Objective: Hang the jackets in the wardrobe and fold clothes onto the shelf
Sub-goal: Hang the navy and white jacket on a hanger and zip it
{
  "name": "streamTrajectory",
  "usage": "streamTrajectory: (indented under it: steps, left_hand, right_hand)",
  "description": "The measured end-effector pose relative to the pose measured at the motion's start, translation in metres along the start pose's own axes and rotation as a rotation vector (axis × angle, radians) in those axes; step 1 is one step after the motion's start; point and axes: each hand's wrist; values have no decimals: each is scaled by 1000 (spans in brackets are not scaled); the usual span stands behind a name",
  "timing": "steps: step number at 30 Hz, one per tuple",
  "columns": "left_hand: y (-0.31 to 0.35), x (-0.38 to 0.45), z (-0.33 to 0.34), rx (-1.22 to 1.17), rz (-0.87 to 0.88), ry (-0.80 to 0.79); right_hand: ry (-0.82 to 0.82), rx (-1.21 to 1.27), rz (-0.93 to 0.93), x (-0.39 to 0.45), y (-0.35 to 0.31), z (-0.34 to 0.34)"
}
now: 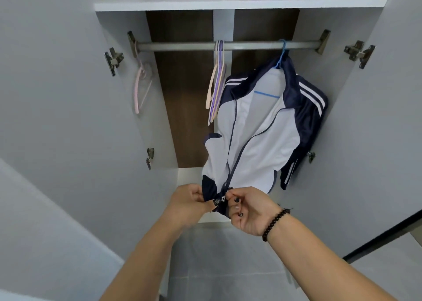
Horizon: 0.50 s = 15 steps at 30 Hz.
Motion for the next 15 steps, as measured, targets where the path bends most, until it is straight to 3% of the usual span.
streamTrajectory:
  steps: [15]
  left_hand:
    - [7, -4, 15, 234, -66, 78]
  right_hand:
    - [-76, -5, 137, 21, -8, -11]
Point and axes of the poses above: each hand's wrist, its own x-axis towards the middle knuckle, its own z-axis out of the palm, y = z × x, and after that the axes turned 15 degrees about x, right-handed
